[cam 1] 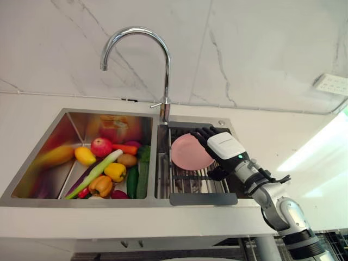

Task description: Walk over to the sink, pick up the cup, carry it to the dishwasher, place the cup inside the dishwasher, then close the dishwasher door

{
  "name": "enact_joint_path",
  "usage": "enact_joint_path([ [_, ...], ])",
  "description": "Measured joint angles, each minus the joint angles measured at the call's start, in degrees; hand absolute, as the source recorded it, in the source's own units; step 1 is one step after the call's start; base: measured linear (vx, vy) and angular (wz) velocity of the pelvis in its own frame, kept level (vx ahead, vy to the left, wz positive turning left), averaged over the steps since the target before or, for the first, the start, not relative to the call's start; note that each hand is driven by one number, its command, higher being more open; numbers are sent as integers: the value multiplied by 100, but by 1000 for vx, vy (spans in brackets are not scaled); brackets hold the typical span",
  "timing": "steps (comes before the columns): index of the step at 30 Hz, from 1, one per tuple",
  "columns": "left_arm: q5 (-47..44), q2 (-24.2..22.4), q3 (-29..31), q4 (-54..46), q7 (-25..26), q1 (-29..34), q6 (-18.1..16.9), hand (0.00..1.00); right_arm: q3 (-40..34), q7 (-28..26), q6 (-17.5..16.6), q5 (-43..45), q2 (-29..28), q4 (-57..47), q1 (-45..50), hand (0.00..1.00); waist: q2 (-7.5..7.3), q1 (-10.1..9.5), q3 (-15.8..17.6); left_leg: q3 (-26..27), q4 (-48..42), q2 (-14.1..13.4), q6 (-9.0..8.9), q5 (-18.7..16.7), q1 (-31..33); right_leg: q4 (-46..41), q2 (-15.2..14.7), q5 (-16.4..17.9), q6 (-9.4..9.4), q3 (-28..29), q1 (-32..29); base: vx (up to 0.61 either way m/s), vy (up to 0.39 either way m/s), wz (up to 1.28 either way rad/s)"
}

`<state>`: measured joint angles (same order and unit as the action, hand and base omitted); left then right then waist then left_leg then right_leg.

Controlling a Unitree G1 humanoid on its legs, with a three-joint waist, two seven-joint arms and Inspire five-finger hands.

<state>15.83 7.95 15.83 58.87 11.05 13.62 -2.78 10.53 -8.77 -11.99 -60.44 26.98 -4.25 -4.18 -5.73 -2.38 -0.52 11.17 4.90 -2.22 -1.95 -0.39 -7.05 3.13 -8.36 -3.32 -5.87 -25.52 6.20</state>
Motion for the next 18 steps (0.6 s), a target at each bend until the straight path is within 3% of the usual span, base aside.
enact_joint_path([
  [18,-2,6,-55,-44,-109,31,13,100,423,-4,181,-283,-20,1006,-437,100,149,-16,106,-126,37,49,21,120,96,20,-45,6,-1,-154,-10,-43,-15,3],
])
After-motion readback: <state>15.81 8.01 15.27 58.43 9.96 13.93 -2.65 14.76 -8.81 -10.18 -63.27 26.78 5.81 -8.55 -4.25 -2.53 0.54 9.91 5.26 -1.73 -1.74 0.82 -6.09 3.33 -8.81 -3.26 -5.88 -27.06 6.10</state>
